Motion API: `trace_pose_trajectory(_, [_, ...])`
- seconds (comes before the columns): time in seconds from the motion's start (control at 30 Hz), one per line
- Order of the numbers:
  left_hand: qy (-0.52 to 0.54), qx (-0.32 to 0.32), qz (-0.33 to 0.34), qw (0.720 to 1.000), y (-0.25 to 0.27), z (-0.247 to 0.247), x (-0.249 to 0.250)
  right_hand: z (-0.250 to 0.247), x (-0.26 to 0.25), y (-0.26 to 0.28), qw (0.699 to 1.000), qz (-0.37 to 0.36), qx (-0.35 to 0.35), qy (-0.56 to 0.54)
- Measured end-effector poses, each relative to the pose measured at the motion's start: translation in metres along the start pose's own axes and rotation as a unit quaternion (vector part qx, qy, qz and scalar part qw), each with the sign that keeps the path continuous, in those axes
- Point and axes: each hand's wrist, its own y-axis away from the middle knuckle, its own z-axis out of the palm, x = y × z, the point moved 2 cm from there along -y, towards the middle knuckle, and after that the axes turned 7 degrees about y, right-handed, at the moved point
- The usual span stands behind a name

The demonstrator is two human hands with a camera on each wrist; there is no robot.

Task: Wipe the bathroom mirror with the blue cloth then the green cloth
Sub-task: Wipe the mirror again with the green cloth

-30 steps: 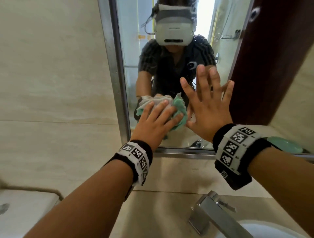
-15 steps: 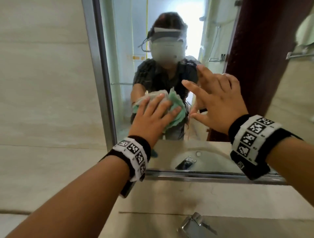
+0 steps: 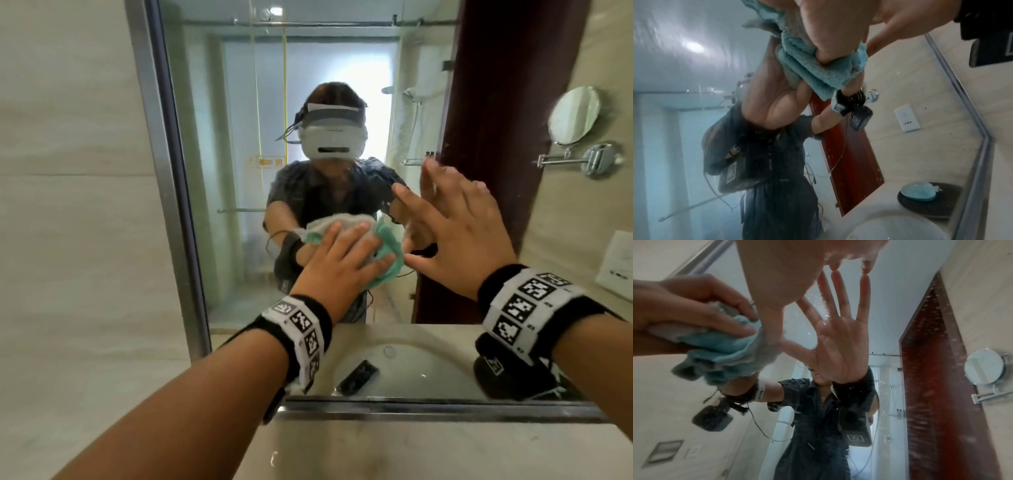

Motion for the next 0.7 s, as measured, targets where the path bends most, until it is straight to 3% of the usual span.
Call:
trace_pose_trajectory(0.2, [-0.037,-0.060,0.038,0.997,-0.008,-0.011,-0.003,-0.013,0.037,-0.002,0.999,-0.017,-0.031,0.026])
trace_pose_trajectory(0.27, [0.003,-0.016,-0.018,1.000,-0.027,-0.032,-0.018,-0.018,0.046,-0.007,0.998,0.005,-0.055,0.023])
trace_pose_trajectory(0.33, [0.061,0.052,-0.120,0.990,-0.053,-0.058,-0.036,-0.019,0.048,-0.010,0.997,0.021,-0.068,0.017])
trace_pose_trajectory(0.43, [0.073,0.085,-0.211,0.971,-0.088,-0.084,-0.054,-0.014,0.044,-0.009,0.997,0.025,-0.075,0.014])
trace_pose_trajectory(0.57, [0.043,0.071,-0.151,0.985,-0.107,-0.078,-0.044,-0.012,0.045,-0.009,0.997,0.028,-0.069,0.009])
trace_pose_trajectory(0.67, [0.047,0.056,-0.066,0.995,-0.089,-0.059,-0.013,-0.011,0.045,-0.008,0.997,0.022,-0.072,0.008])
trace_pose_trajectory(0.7, [0.050,0.026,-0.065,0.996,-0.079,-0.052,-0.004,-0.010,0.046,-0.007,0.997,0.019,-0.071,0.007])
